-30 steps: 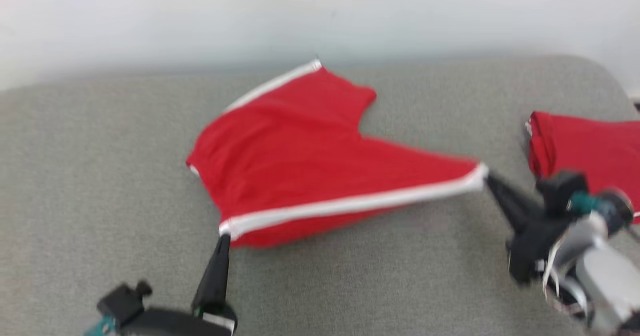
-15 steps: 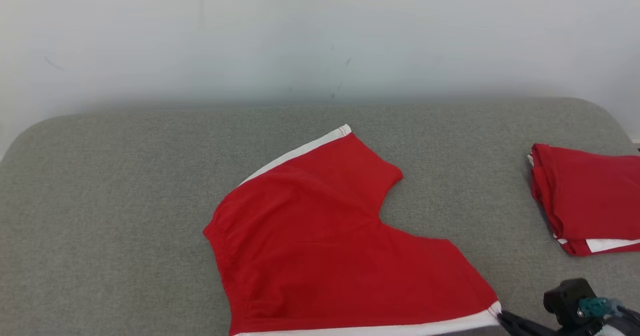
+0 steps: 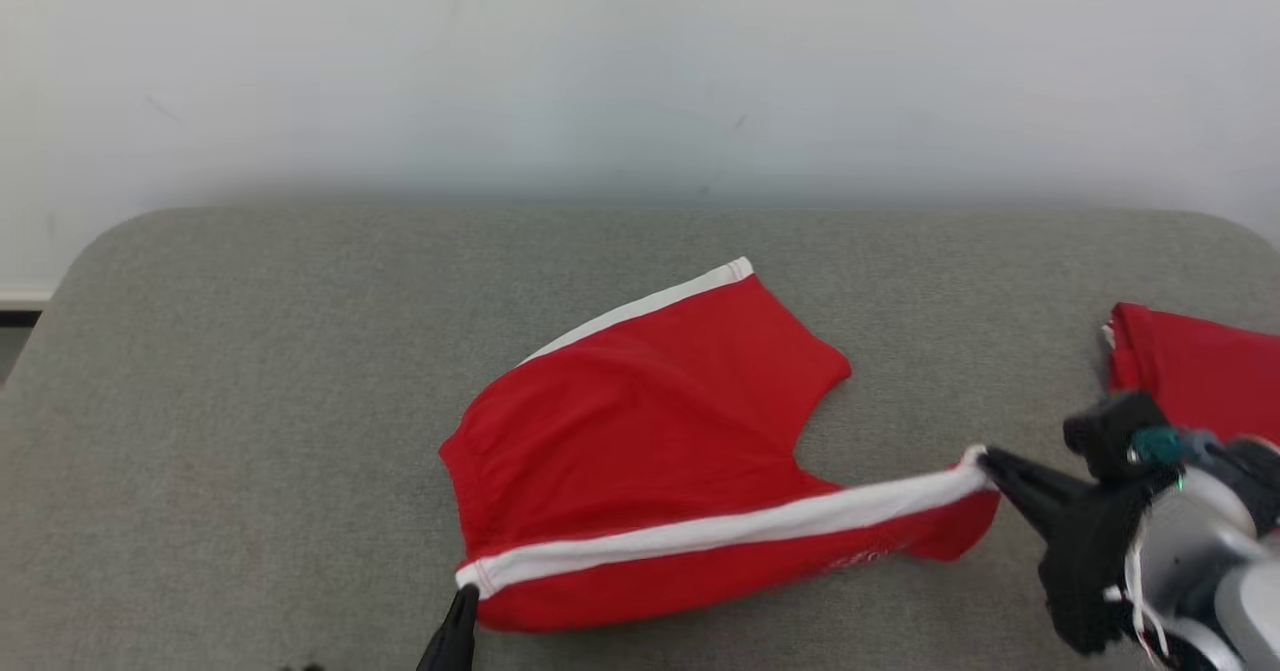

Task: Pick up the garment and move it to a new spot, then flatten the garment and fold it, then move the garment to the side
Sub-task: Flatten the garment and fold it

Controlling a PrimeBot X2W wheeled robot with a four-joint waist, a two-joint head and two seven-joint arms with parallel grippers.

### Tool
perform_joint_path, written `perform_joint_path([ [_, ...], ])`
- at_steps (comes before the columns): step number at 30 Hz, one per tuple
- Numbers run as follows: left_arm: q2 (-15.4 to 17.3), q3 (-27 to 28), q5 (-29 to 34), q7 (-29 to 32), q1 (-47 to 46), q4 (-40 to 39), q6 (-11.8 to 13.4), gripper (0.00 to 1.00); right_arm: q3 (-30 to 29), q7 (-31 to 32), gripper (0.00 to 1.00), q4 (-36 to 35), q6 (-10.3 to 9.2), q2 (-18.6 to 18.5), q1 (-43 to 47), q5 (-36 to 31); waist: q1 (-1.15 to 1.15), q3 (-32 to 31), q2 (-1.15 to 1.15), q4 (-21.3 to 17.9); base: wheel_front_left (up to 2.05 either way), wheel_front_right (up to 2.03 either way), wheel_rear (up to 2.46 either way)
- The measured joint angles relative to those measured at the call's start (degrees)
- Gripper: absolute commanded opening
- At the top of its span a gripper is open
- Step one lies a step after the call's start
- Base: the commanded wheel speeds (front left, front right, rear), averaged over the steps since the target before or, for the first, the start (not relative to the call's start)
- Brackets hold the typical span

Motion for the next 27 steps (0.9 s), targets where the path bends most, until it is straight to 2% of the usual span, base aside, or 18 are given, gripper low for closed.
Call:
perform_joint_path([
  [9,-3.1,-2.0,1.1,4.5,-12.8,6.4,0.7,0.0,12.8,-7.0,0.0,19.4,0.0,0.3,-21.6,1.0,0.0,1.8,0.01,4.7,0.0,0.0,0.0],
  [16,-7.1,-3.6,1.8,7.4,-23.0,11.9,2.5,0.0,17.0,-11.6,0.0,31.0,0.0,0.9,-34.4,0.0,0.0,4.8,0.01,8.7,0.0,0.0,0.0],
  [27,-9.7,-3.1,1.2,7.0,-33.3,21.0,4.1,0.0,23.9,-13.6,0.0,43.2,0.0,3.8,-45.9,1.7,0.01,11.2,0.01,12.2,0.0,0.0,0.0],
])
